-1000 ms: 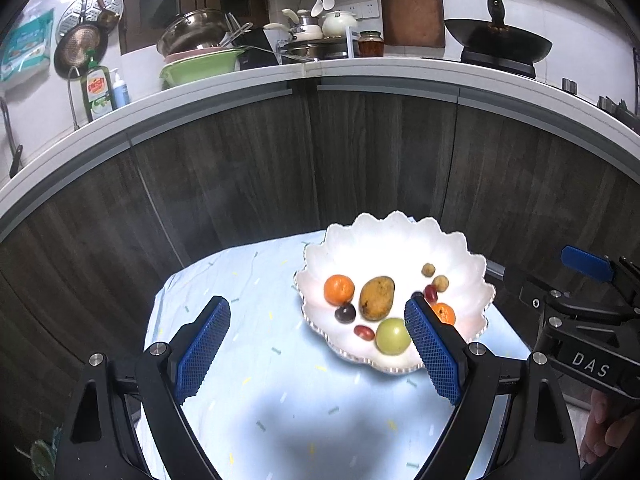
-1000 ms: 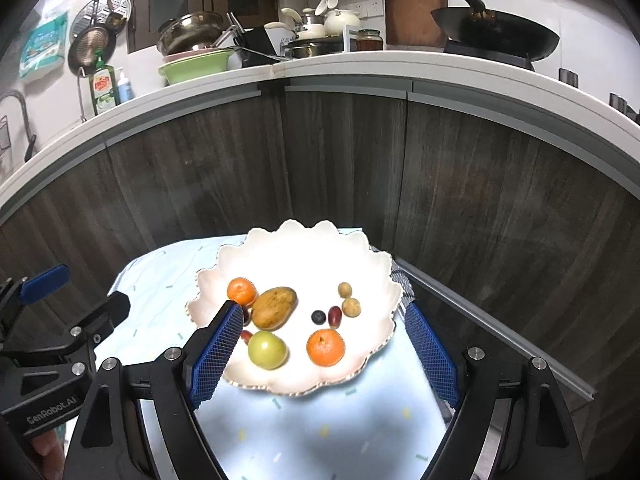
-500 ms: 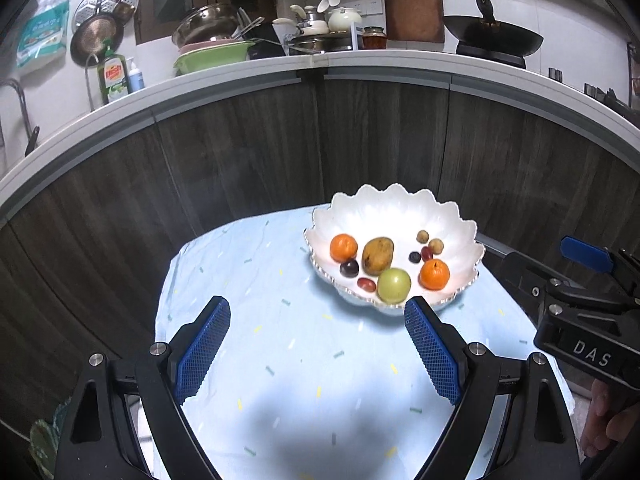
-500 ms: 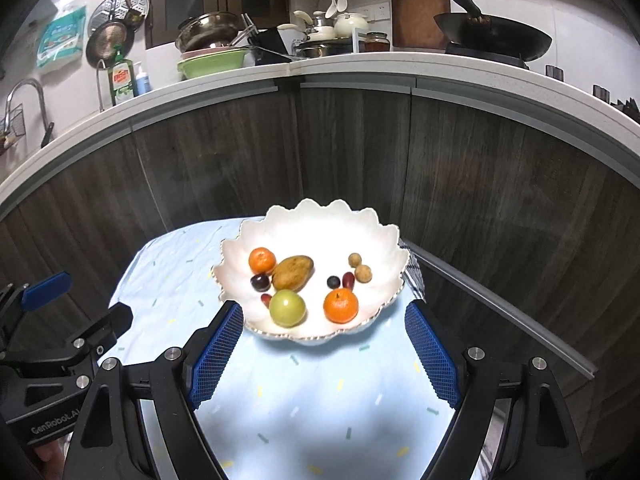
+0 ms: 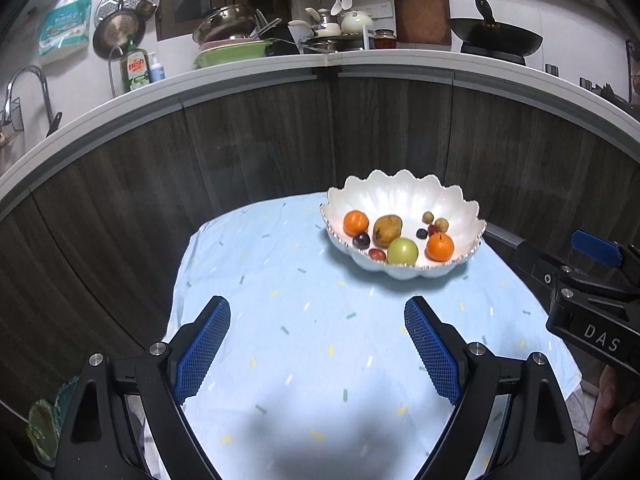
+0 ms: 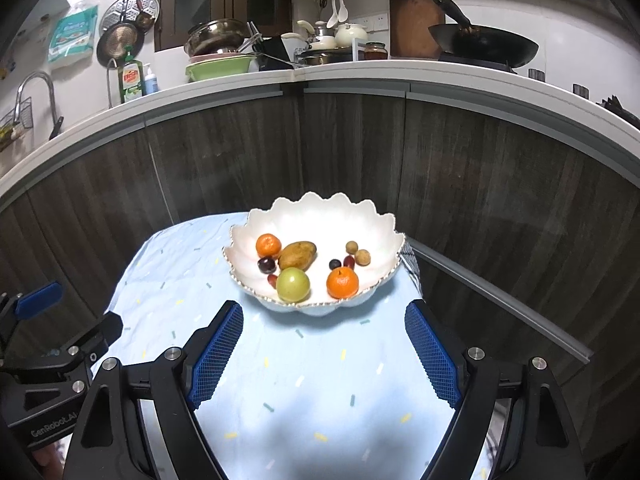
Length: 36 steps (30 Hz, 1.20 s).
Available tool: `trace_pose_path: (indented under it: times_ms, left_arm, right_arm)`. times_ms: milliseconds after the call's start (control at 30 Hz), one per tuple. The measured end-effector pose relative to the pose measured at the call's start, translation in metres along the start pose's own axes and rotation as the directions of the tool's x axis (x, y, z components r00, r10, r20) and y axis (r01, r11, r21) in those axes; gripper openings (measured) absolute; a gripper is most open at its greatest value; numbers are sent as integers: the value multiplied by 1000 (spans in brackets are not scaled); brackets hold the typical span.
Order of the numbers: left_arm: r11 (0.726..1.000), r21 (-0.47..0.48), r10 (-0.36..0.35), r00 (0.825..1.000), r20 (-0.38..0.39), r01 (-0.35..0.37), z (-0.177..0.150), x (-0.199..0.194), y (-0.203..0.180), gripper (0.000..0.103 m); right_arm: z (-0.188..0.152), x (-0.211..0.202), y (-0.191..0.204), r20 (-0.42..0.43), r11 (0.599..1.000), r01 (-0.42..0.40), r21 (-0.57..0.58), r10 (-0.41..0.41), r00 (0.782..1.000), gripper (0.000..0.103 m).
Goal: Organize fruits
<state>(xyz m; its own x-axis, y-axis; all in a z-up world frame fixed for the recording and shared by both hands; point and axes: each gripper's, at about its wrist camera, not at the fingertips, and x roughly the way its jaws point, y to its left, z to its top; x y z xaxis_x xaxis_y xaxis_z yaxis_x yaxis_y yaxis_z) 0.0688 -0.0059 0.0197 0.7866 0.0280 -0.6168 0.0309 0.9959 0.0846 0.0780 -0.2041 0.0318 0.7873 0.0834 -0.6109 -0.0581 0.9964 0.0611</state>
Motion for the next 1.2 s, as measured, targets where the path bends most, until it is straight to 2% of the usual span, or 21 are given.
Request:
trace_pose_path:
  times_ms: [567, 1200]
  left_arm:
    - [999, -35, 13, 1000, -4, -13, -41, -21, 9, 89]
    - [999, -41, 3, 1000, -3, -3, -45, -23, 9, 89]
  right_arm:
    - [-41, -12, 12, -20, 1000, -12, -20, 11, 1000, 84]
    - [-46, -15, 11, -18, 1000, -8, -8, 8, 1000, 84]
